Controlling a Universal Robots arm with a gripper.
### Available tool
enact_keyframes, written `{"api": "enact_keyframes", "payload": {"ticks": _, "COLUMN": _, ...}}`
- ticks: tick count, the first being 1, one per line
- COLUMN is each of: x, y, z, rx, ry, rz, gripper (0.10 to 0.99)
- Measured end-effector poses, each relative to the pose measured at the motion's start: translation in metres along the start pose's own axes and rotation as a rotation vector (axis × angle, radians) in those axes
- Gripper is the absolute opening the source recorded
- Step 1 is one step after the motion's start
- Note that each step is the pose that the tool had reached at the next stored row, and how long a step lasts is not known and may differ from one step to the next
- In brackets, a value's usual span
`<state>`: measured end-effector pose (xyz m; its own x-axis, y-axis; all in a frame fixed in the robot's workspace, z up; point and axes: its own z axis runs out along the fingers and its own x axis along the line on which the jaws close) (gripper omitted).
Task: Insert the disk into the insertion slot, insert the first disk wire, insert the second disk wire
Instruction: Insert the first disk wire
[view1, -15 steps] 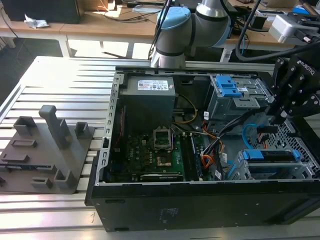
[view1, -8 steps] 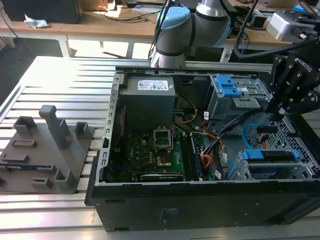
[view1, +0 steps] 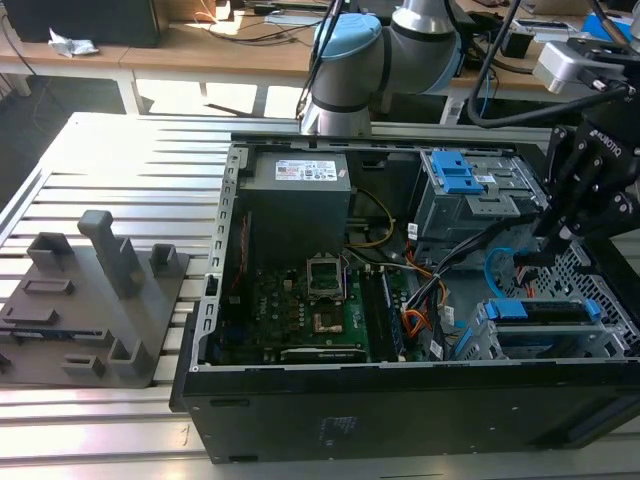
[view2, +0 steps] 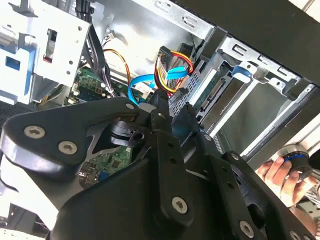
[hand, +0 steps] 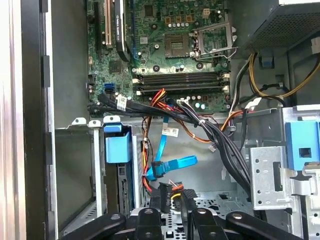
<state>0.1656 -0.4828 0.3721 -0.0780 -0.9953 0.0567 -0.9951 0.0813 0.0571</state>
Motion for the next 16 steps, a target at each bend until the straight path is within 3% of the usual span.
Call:
{"api": "enact_keyframes", "payload": {"ticks": 2, "x": -0.0001, "y": -0.0001, "z": 0.0009, "rx": -0.001, "ry": 0.0038, "rz": 0.026, "gripper": 0.302}}
{"api": "enact_keyframes", "payload": {"ticks": 5, "x": -0.0002, "y": -0.0002, "z": 0.0033, "rx": -0.001, "ry": 0.0233, "rz": 0.065, "gripper": 0.302}}
{"api": "enact_keyframes", "payload": {"ticks": 10, "x": -0.0009, "y": -0.001, "z": 0.0163, "rx": -0.001, "ry": 0.0243, "rz": 0.068, "gripper": 0.302}}
{"api": "enact_keyframes", "payload": {"ticks": 11, "x": -0.001, "y": -0.0011, "z": 0.0166, "rx": -0.001, "ry": 0.0289, "rz": 0.067, "gripper": 0.302}}
{"api": "enact_keyframes", "payload": {"ticks": 16, "x": -0.0009, "y": -0.0011, "z": 0.0167, "rx": -0.001, "ry": 0.0306, "rz": 0.067, "gripper": 0.286}}
